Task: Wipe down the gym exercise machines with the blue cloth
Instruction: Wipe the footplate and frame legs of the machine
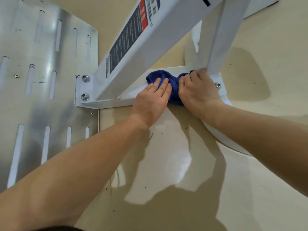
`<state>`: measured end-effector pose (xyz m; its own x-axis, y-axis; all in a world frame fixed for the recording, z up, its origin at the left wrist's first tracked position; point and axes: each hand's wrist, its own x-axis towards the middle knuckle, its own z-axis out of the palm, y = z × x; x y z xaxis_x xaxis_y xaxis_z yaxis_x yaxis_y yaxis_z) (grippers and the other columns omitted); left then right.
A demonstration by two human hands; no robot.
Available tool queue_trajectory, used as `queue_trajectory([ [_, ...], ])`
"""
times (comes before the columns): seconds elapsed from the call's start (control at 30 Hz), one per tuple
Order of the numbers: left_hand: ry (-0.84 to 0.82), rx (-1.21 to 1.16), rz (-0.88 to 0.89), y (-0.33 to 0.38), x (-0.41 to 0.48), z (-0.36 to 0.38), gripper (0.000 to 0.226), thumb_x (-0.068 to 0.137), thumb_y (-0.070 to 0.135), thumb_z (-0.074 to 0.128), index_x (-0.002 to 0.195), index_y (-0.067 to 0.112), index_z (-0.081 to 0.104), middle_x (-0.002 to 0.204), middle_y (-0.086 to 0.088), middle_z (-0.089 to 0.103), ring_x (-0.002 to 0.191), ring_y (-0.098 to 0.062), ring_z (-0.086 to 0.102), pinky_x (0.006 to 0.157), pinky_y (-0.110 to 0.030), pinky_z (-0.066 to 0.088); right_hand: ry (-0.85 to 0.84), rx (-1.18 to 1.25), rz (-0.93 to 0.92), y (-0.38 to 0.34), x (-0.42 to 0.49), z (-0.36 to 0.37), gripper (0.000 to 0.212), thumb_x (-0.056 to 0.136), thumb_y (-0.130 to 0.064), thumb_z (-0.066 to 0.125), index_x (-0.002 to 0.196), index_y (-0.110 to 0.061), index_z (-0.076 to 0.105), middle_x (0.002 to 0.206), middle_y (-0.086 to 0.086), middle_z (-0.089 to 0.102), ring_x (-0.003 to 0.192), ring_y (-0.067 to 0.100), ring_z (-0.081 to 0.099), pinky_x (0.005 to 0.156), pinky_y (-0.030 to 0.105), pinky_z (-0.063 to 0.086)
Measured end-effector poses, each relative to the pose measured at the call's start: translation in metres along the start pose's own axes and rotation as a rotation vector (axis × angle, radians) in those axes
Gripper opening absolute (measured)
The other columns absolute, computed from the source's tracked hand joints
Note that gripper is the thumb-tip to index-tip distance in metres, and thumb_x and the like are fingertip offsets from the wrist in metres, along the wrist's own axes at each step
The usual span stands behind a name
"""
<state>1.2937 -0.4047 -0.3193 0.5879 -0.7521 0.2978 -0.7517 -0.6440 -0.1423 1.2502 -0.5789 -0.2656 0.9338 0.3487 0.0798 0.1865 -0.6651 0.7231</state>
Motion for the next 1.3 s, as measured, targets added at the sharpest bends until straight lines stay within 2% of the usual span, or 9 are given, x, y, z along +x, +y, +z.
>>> queue_trajectory([
  [0.23,0.017,0.065,-0.023,-0.029,-0.048,-0.021,0.048,0.086,0.003,0.042,0.131,0.001,0.06,0.134,-0.018,0.06,0.117,-0.035,0.062,0.091,-0.043,0.054,0.074,0.181,0.039,-0.031,0.022,-0.016,0.017,0.082,-0.018,0.052,0.089,-0.018,0.067,0.073,-0.002,0.06,0.066,0.019,0.055,0.065,0.032,0.039],
  [0.33,-0.014,0.034,-0.071,-0.032,-0.049,-0.028,0.044,0.086,0.002,0.052,0.129,0.004,0.062,0.132,-0.015,0.062,0.114,-0.033,0.065,0.084,-0.043,0.057,0.099,0.251,0.081,-0.035,0.018,-0.014,0.026,0.086,-0.019,0.048,0.105,-0.016,0.065,0.081,-0.002,0.059,0.069,0.02,0.054,0.066,0.032,0.038],
  [0.47,-0.077,-0.21,-0.252,-0.017,-0.041,-0.055,0.029,0.078,0.006,0.073,0.104,0.018,0.071,0.099,0.0,0.074,0.08,-0.029,0.071,0.05,-0.036,0.055,0.183,0.47,0.165,-0.036,-0.002,-0.024,0.036,0.087,-0.015,0.042,0.117,-0.011,0.062,0.082,0.004,0.061,0.066,0.027,0.056,0.065,0.035,0.041],
  [0.53,-0.09,-0.426,-0.38,-0.01,-0.048,-0.071,0.022,0.083,0.011,0.063,0.101,0.024,0.067,0.082,0.006,0.07,0.07,-0.023,0.064,0.057,-0.035,0.05,0.103,0.731,0.162,-0.041,-0.017,-0.036,0.03,0.088,-0.021,0.056,0.116,-0.01,0.059,0.084,0.005,0.062,0.069,0.031,0.059,0.062,0.036,0.044],
  [0.7,-0.176,-0.811,-0.512,-0.006,-0.088,-0.099,0.061,0.081,0.017,0.072,0.136,0.03,0.048,0.122,0.011,0.063,0.097,-0.011,0.061,0.086,-0.027,0.048,-0.137,1.282,0.138,-0.043,-0.039,-0.066,0.036,0.086,-0.035,0.065,0.116,-0.02,0.053,0.11,0.0,0.063,0.092,0.026,0.059,0.07,0.039,0.047],
  [0.87,-0.207,-1.094,-0.621,-0.001,-0.101,-0.115,0.053,0.08,0.012,0.078,0.124,0.032,0.057,0.106,0.022,0.064,0.085,-0.002,0.065,0.063,-0.016,0.055,-0.153,1.622,0.242,-0.061,-0.04,-0.096,0.043,0.081,-0.014,0.065,0.122,-0.021,0.054,0.11,-0.006,0.062,0.094,0.012,0.055,0.073,0.019,0.041],
  [0.97,-0.185,-1.057,-0.671,-0.01,-0.107,-0.116,0.036,0.079,0.014,0.078,0.109,0.028,0.064,0.097,0.018,0.068,0.084,0.0,0.065,0.064,-0.009,0.048,-0.212,1.753,0.273,-0.067,-0.039,-0.1,0.049,0.083,-0.013,0.065,0.128,-0.021,0.047,0.109,-0.008,0.064,0.09,0.01,0.059,0.07,0.009,0.042],
  [1.1,-0.159,-1.004,-0.887,-0.025,-0.117,-0.117,0.024,0.082,0.015,0.074,0.095,0.03,0.062,0.088,0.016,0.065,0.071,0.007,0.062,0.054,-0.006,0.044,-0.214,1.812,0.23,-0.078,-0.038,-0.101,0.049,0.083,-0.017,0.064,0.127,-0.021,0.043,0.116,-0.007,0.063,0.102,0.012,0.063,0.086,0.03,0.053],
  [1.3,-0.063,-0.713,-1.256,-0.07,-0.123,-0.114,0.017,0.081,0.032,0.07,0.087,0.022,0.057,0.075,0.013,0.062,0.07,0.002,0.058,0.056,-0.015,0.038,-0.28,1.639,0.278,-0.082,-0.029,-0.099,0.043,0.089,-0.021,0.059,0.13,-0.021,0.048,0.124,-0.008,0.053,0.099,0.01,0.058,0.085,0.03,0.049],
])
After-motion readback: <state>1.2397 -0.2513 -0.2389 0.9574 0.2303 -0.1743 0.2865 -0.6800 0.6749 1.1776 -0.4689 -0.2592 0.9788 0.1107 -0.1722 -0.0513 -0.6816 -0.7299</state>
